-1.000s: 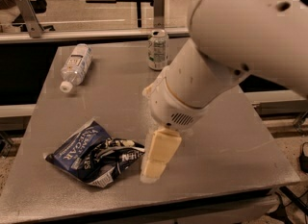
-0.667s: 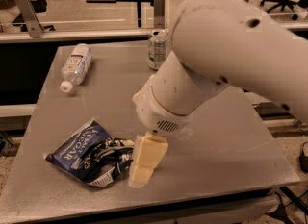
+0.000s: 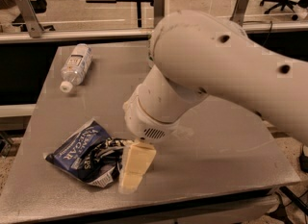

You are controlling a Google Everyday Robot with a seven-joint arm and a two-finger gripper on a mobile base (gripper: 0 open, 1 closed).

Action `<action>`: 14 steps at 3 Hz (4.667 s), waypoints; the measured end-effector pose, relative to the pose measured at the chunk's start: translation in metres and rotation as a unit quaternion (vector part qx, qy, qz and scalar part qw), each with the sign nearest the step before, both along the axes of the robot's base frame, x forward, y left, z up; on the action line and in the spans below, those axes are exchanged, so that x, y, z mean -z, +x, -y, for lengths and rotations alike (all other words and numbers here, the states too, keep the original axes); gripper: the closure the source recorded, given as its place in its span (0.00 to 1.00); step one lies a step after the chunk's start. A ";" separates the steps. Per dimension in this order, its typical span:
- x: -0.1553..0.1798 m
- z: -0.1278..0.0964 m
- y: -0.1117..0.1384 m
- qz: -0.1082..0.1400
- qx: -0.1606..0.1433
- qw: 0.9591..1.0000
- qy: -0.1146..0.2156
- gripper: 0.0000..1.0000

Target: Move blue chip bag near 7up can

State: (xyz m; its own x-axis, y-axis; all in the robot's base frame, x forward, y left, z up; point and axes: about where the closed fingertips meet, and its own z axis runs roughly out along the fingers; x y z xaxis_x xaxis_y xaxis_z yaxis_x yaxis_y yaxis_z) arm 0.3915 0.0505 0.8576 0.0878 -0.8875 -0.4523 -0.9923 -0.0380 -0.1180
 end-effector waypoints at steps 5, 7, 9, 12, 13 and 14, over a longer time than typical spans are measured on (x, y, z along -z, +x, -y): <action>-0.026 0.028 0.053 0.030 0.052 0.998 0.010 1.00; -0.051 0.078 0.118 0.060 0.114 0.992 0.011 1.00; -0.044 0.125 0.176 0.051 0.169 0.984 0.000 1.00; -0.034 0.162 0.214 0.049 0.207 0.977 0.008 0.13; -0.031 0.164 0.218 0.048 0.208 0.977 0.010 0.00; -0.031 0.164 0.218 0.048 0.208 0.977 0.010 0.00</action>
Offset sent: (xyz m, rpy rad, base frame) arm 0.0053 0.0119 -0.0082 0.0178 0.0224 0.0068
